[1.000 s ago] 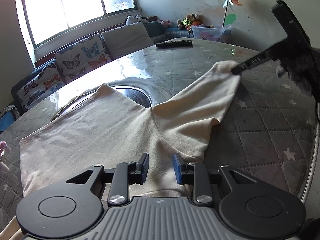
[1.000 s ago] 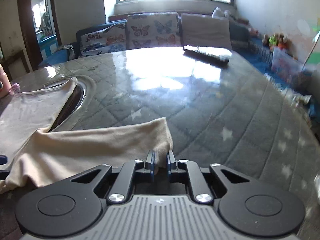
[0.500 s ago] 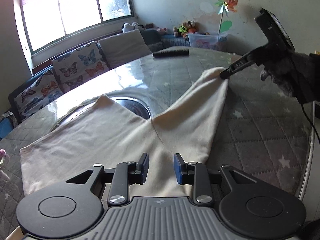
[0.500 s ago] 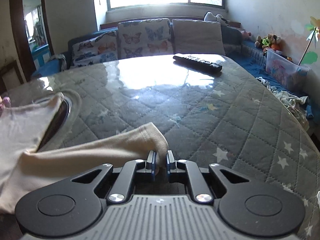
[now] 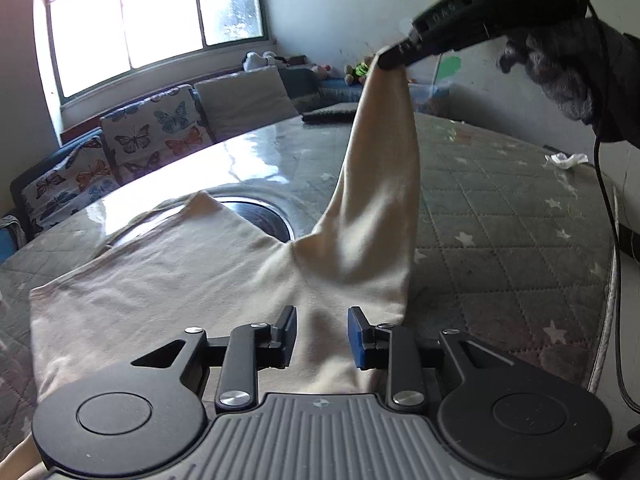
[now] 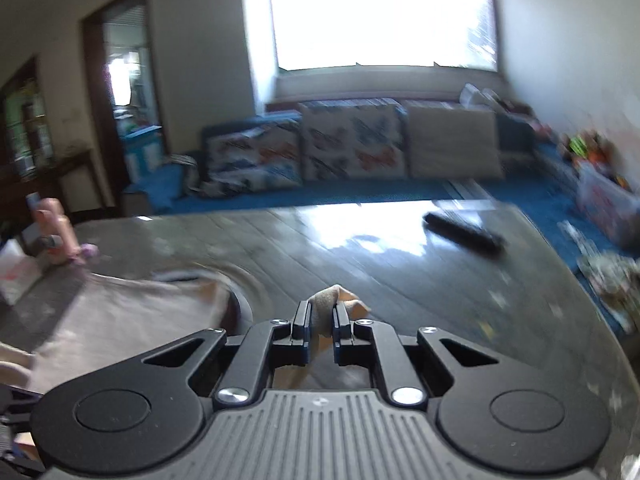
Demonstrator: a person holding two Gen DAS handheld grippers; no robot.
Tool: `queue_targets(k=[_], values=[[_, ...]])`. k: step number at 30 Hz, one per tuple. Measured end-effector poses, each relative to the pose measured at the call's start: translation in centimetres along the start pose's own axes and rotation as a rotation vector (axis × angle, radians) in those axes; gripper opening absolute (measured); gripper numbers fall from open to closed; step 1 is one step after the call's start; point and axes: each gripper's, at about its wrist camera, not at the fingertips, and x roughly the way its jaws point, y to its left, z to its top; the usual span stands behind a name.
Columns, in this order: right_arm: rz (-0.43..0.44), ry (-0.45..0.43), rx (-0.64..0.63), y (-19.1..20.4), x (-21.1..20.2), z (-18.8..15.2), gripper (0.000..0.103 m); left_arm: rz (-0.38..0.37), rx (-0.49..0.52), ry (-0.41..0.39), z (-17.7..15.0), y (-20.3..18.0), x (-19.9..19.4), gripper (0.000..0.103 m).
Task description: Fold clothes
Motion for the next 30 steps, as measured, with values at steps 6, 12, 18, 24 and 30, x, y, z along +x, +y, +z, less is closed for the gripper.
queue_targets(k=[6, 12, 18, 24, 30], values=[[0.141, -0.040, -0.168, 8.3, -0.9, 2.8, 0.009, 0.067, -0.072, -0.033, -1.8, 2.4, -3.3, 0.031], [0.284, -0.006, -0.299, 16.4, 0.5, 2.3, 0.009, 0.138, -0.155, -0.036, -4.1, 4.7, -5.8, 0.033], [0.416, 0.089, -0.398, 23.6, 2.4, -1.0, 0.010, 0.183, -0.218, -0.008, -6.1, 6.1, -6.6, 0.033], [0.505, 0.170, -0.423, 24.5, 2.5, -3.1, 0.019, 0.217, -0.252, -0.009, -6.5, 7.2, -7.2, 0.033], [0.439, 0.216, -0.422, 20.6, 2.5, -3.6, 0.020, 0.241, -0.261, -0.036, -5.3, 7.6, -7.6, 0.033]])
